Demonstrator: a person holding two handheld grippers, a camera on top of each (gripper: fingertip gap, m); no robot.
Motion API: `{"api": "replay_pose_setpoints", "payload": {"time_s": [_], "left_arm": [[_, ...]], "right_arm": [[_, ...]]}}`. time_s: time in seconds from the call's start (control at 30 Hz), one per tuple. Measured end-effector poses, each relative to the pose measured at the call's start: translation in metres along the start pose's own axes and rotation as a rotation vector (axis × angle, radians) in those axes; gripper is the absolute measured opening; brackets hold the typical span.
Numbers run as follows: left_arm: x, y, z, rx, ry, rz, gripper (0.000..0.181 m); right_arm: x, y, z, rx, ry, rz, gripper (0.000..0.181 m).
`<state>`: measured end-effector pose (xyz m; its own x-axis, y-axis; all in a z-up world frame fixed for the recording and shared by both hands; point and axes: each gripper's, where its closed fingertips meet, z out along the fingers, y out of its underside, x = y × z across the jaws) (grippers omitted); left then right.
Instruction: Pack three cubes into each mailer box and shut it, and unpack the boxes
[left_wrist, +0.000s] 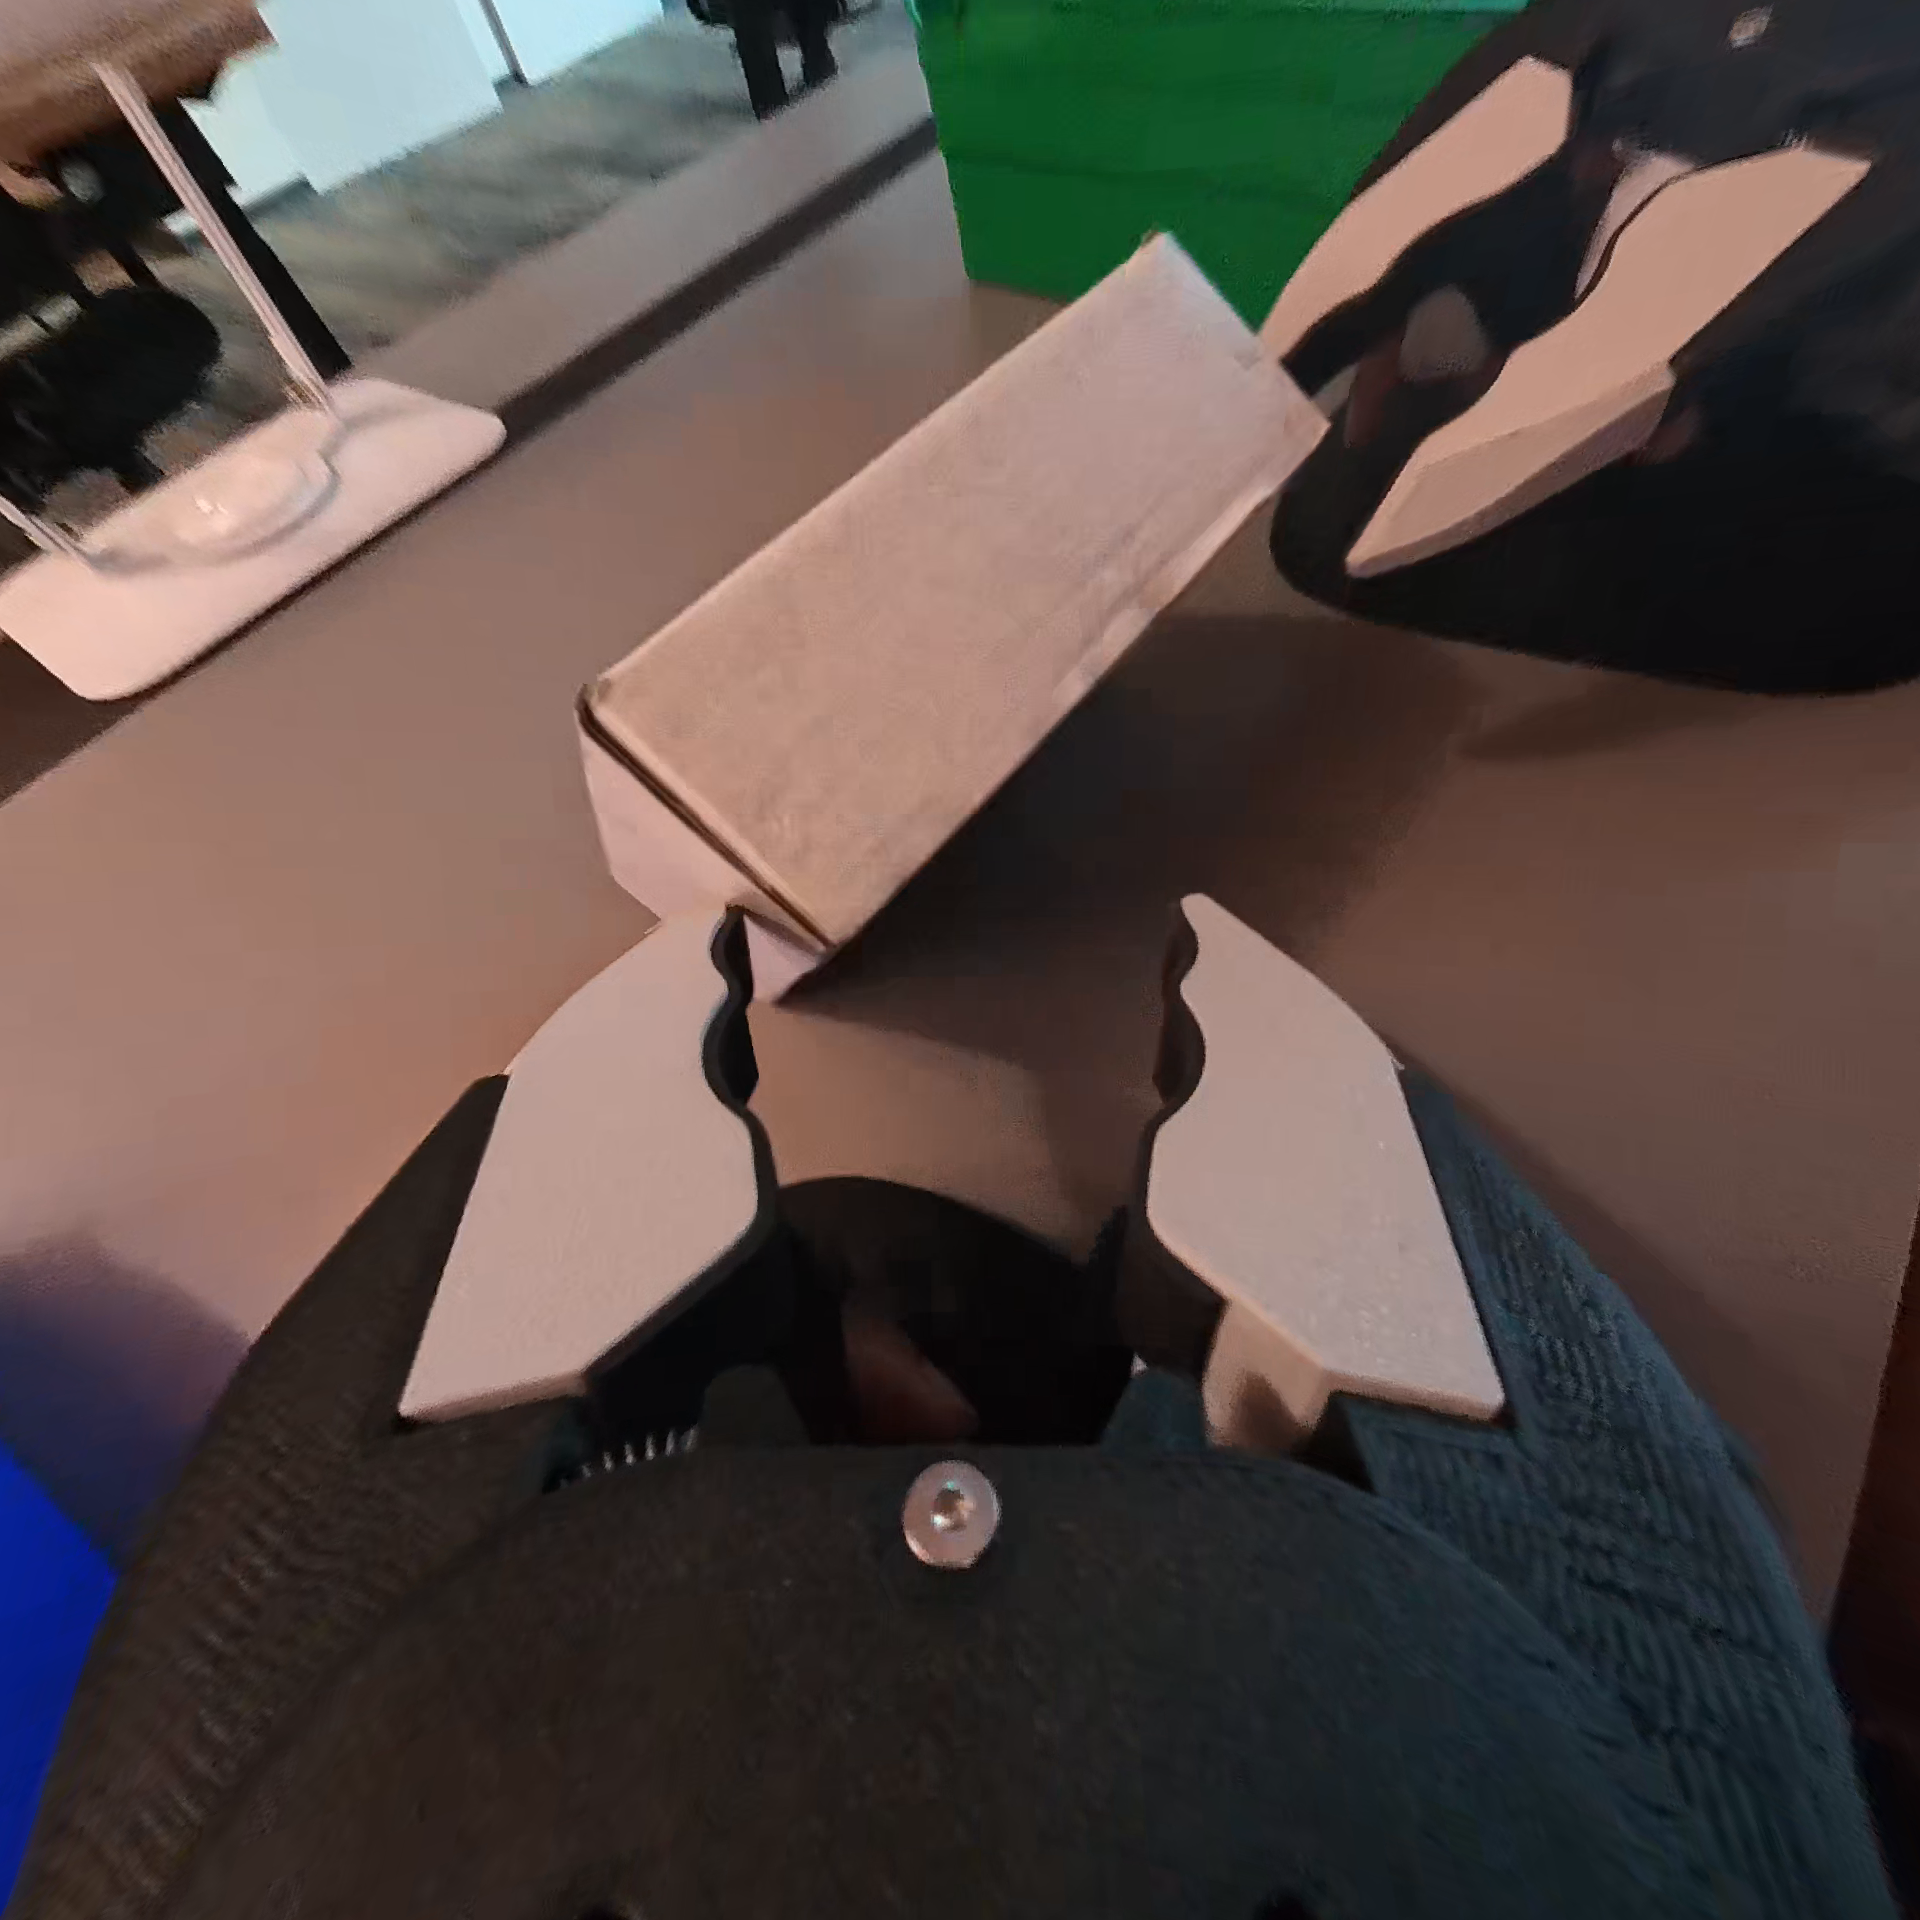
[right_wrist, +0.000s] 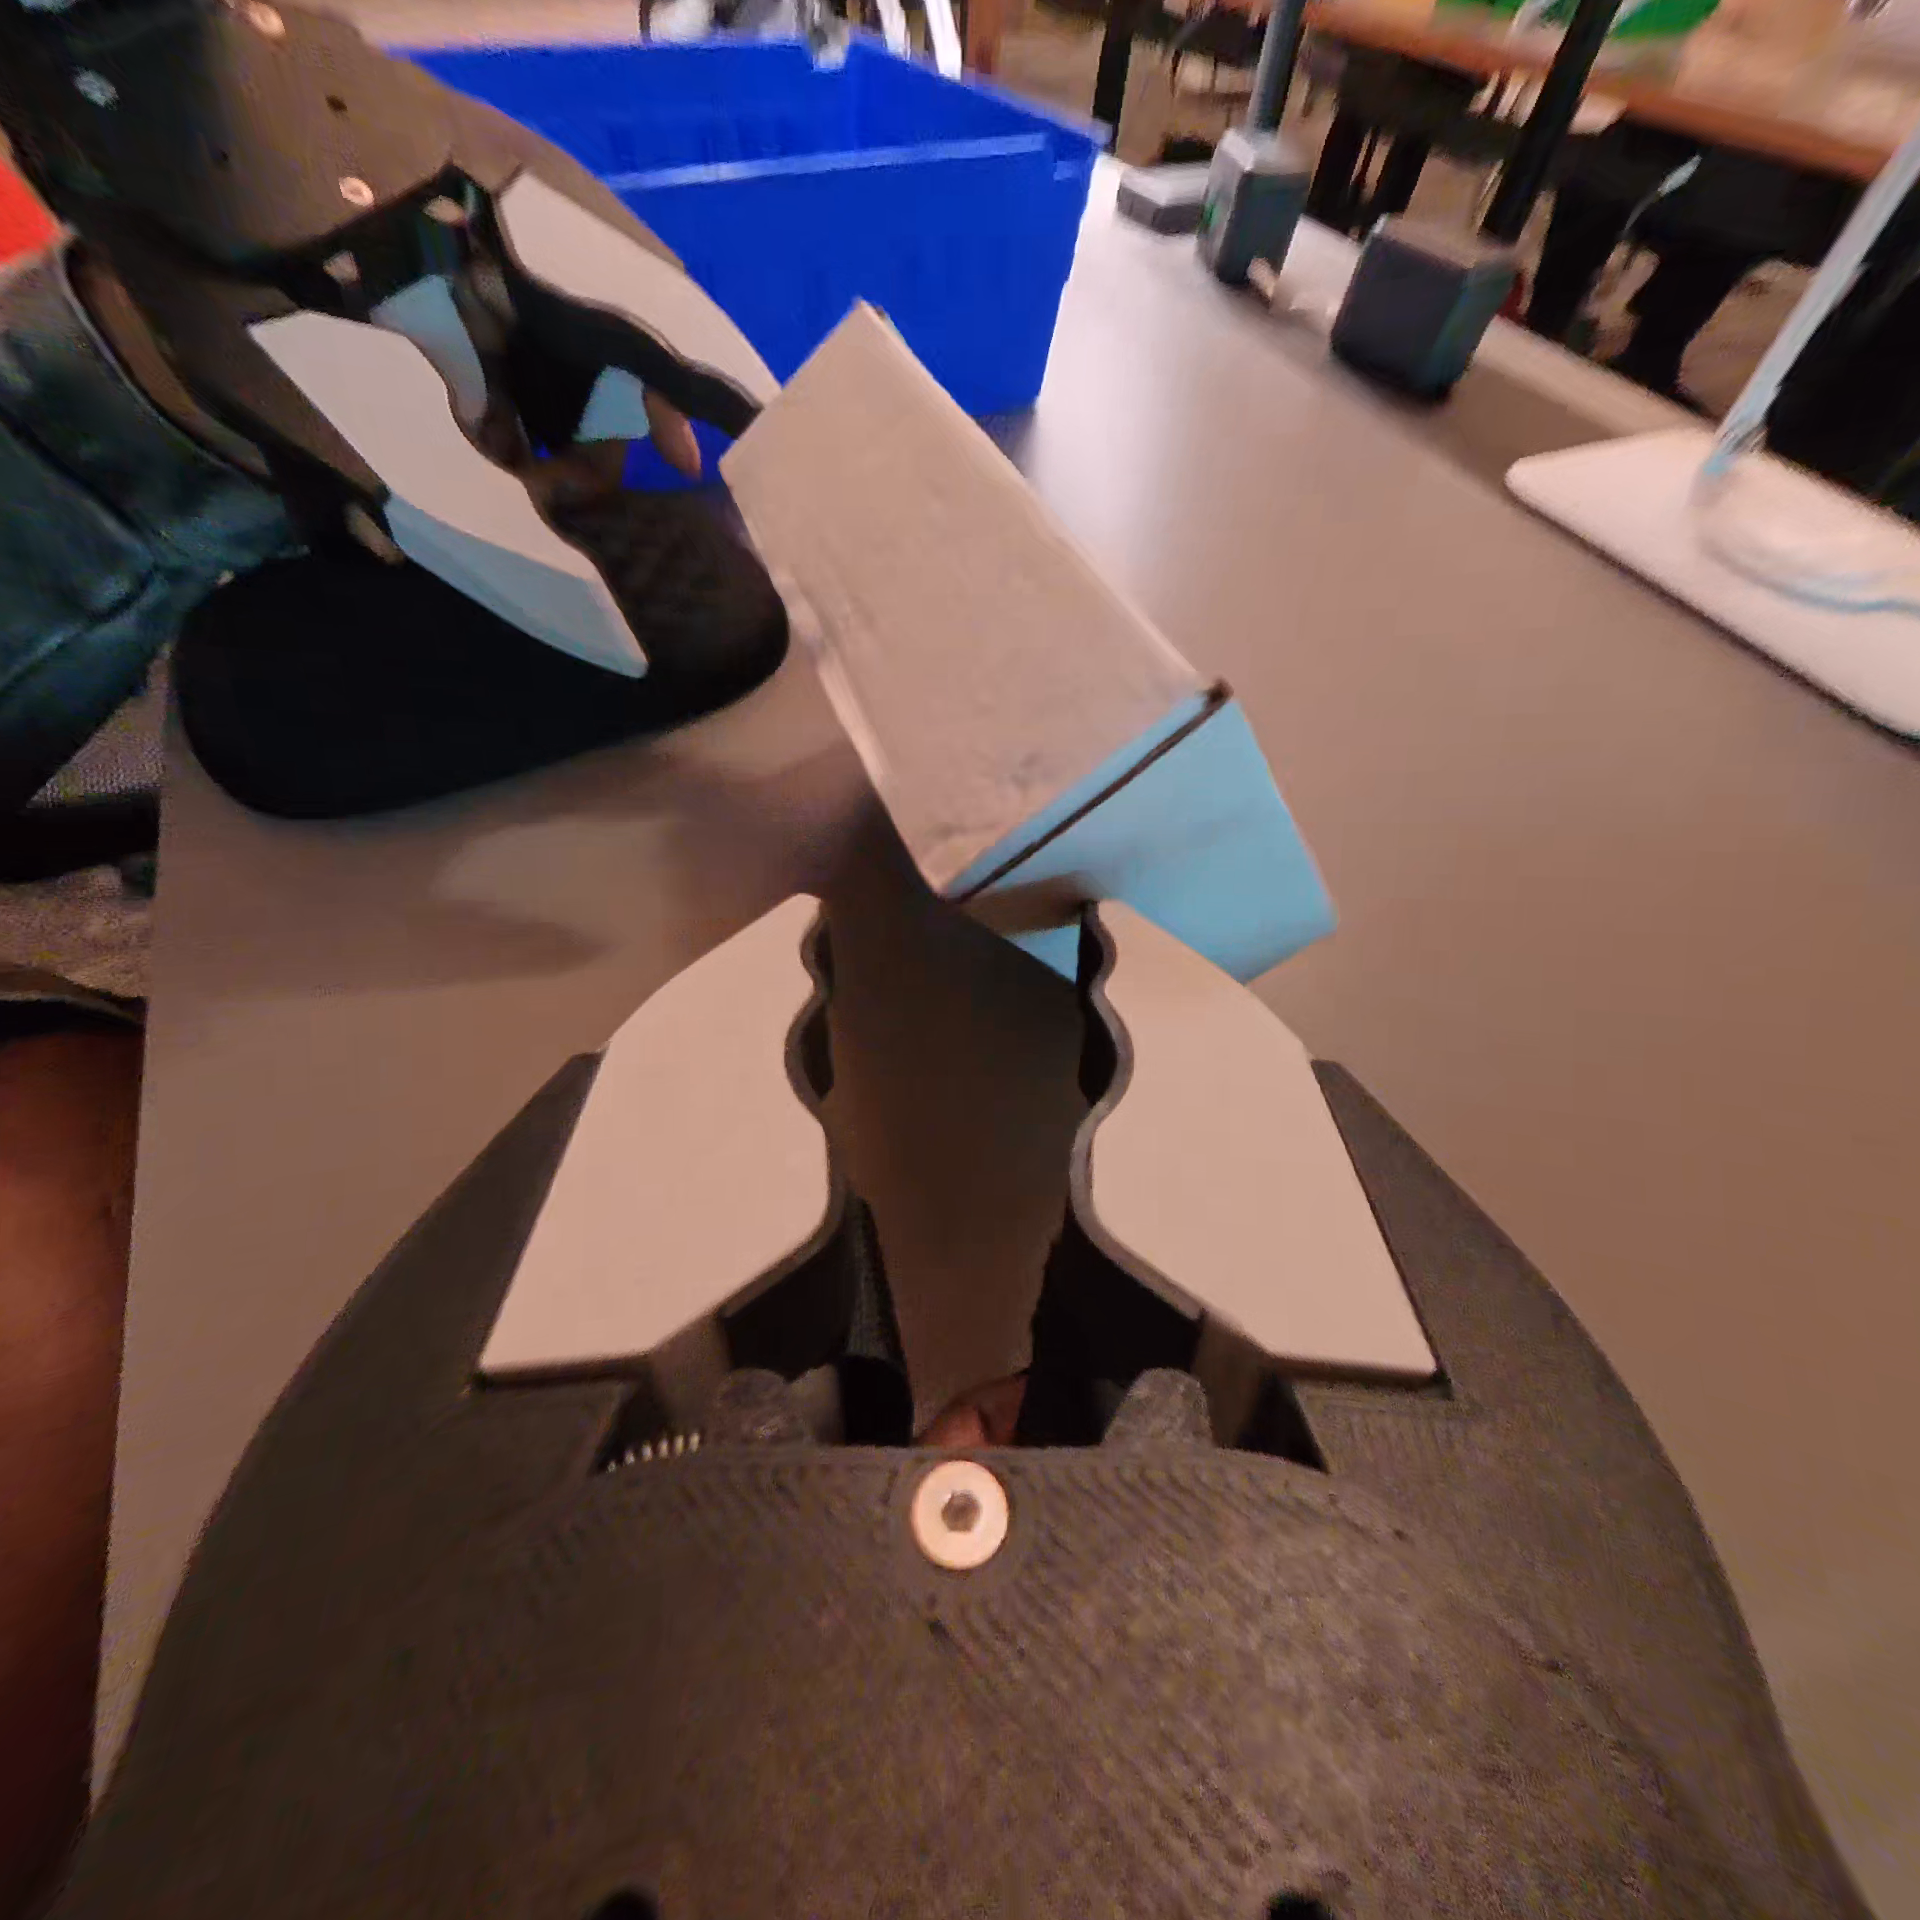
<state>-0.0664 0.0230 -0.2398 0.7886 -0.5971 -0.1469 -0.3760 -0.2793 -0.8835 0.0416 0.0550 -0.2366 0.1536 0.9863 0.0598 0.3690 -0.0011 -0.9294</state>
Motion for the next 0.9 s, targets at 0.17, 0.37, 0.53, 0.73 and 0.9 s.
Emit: {"api": "replay_pose_setpoints", "payload": {"time_s": [0.17, 0.37, 0.53, 0.73, 0.9], "left_arm": [[0.003, -0.013, -0.001, 0.043, -0.033, 0.022, 0.07], [0.009, -0.008, -0.001, 0.02, -0.022, 0.019, 0.065], [0.021, -0.009, -0.009, 0.04, 0.04, 0.004, 0.061], [0.01, -0.011, -0.002, 0.101, 0.076, -0.026, 0.085], [-0.001, -0.017, 0.02, 0.104, 0.192, -0.09, 0.116]], "right_arm": [[0.008, -0.005, -0.006, 0.046, 0.057, -0.024, 0.047], [0.009, -0.003, -0.009, 0.035, 0.058, -0.02, 0.046], [0.009, -0.001, -0.014, 0.028, 0.061, -0.029, 0.043], [0.006, -0.003, -0.017, 0.051, 0.011, -0.02, 0.045], [0.006, -0.003, -0.017, 0.057, 0.008, -0.011, 0.049]]}}
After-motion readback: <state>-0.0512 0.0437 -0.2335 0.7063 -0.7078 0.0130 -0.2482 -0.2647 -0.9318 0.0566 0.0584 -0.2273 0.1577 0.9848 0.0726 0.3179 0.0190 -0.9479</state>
